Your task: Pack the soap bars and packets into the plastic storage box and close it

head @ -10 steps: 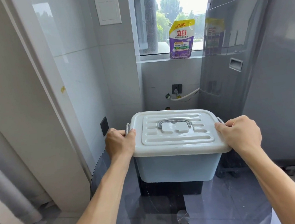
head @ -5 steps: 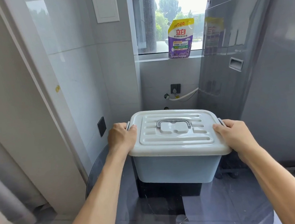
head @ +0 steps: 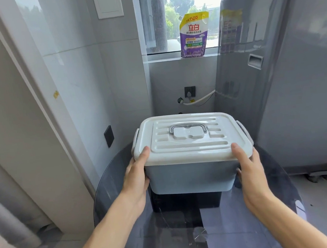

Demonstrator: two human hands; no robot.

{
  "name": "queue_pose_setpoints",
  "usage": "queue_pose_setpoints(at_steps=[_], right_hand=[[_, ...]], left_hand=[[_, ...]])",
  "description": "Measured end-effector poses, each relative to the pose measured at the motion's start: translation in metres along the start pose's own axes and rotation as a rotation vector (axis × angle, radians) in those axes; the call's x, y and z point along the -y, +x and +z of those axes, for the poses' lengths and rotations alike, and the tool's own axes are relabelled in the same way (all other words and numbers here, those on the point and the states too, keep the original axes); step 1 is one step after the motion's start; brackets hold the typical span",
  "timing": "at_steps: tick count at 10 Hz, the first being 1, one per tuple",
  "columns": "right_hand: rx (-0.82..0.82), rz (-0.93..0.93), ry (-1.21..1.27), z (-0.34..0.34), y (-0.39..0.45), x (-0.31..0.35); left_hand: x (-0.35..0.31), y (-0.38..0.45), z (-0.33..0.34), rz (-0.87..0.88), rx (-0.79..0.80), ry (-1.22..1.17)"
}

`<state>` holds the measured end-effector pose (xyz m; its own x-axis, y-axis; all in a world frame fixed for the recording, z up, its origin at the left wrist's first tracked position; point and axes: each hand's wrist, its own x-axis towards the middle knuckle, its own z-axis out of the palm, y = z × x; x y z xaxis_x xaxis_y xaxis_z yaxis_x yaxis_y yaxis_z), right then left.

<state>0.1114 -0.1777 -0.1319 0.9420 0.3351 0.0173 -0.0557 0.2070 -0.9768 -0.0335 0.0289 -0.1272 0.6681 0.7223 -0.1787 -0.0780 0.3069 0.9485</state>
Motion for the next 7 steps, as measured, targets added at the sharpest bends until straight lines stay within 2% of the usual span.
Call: queue_pose_setpoints(at_steps=[2,3,6,7], right_hand=[[0.12,-0.048,-0.056,-0.006,0.033,0.002],[0.155,-0.031,-0.048,-0.001,0.055,0.003],[0.225,0.048,-0.069,0.016,0.114,0.007],[0.206,0.131,-0.154,0.007,0.118,0.009]], left_hand=[[-0.008,0.018,0.003,0.007,0.033,0.002],[-0.011,0.035,0.013,0.017,0.001,0.033],[-0.022,0.092,0.032,0.041,-0.042,0.026],[-0.026,0.095,0.027,0.045,-0.136,0.083]])
